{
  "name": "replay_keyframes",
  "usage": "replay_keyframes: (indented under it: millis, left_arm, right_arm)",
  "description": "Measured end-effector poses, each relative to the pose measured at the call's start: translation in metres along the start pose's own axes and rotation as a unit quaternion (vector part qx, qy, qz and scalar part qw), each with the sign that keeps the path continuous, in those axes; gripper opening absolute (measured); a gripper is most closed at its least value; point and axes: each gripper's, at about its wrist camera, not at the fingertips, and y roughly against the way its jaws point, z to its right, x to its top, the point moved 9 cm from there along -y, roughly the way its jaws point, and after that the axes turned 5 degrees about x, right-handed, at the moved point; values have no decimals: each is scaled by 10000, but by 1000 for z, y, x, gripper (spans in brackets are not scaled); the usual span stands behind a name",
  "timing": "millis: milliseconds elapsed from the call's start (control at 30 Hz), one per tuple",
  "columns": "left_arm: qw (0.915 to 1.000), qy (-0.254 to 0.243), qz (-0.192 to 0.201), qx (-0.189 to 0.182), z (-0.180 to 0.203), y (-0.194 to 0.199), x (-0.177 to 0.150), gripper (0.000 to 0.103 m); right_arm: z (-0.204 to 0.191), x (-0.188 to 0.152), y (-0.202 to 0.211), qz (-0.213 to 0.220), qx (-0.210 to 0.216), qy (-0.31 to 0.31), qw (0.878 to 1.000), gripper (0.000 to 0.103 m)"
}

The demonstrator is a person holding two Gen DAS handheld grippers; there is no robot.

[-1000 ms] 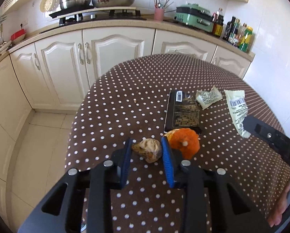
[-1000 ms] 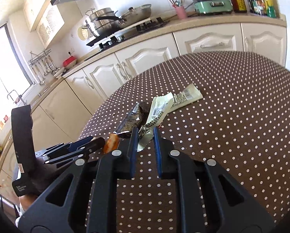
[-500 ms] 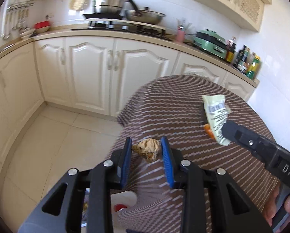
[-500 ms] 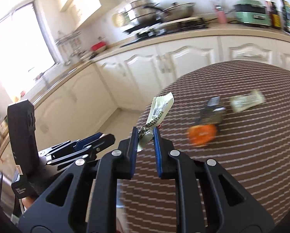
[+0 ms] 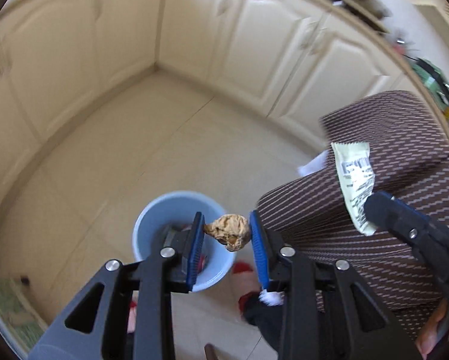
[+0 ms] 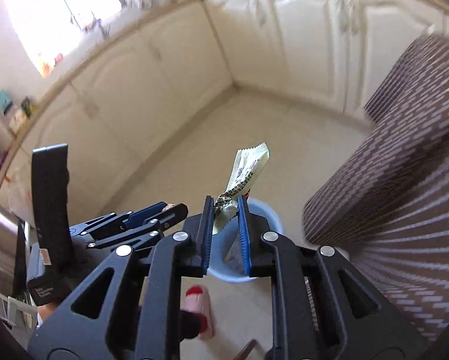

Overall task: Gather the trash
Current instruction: 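Carry the white wrapper and brown scrap over the bucket and open both tools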

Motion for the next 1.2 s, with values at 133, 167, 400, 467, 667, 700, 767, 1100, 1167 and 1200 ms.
replay_keyframes:
  millis: [133, 167, 400, 467, 667, 700, 767, 1100, 1167, 1200]
  left_arm:
    - [9989, 314, -342, 75, -33, -42, -16, 30]
    - [9984, 393, -394, 64, -38, -50, -17, 30]
    - [9940, 858, -667, -105, -62, -91, -30, 47]
    - [9938, 881, -668, -103, -68, -95, -32, 55]
    - [9917, 1008, -797, -70, -76, -103, -41, 57]
    - [9914, 1027, -814, -66, -79, -104, -43, 57]
    - [9913, 1021, -825, -71, -80, -103, -45, 57]
    - [9884, 1269, -829, -86, -89, -104, -44, 58]
    - [9883, 1281, -824, -71, -90, -103, -45, 58]
    - [9884, 1278, -823, -77, -91, -102, -45, 58]
  right_arm:
    - [0, -23, -63, -602, 47, -153, 9981, 16]
    - [1, -29, -76, -725, 44, -186, 9972, 16]
    - [10, -47, -126, -1147, -119, -279, 9929, 16]
    - [12, -48, -139, -1236, -116, -372, 9916, 16]
    - [15, -54, -161, -1384, -141, -474, 9891, 16]
    - [14, -55, -164, -1396, -146, -479, 9889, 16]
    - [14, -56, -168, -1409, -142, -501, 9887, 16]
    - [18, -56, -179, -1304, -122, -669, 9891, 19]
    - [15, -54, -179, -1288, -118, -645, 9895, 19]
    - [14, -53, -178, -1284, -109, -647, 9896, 19]
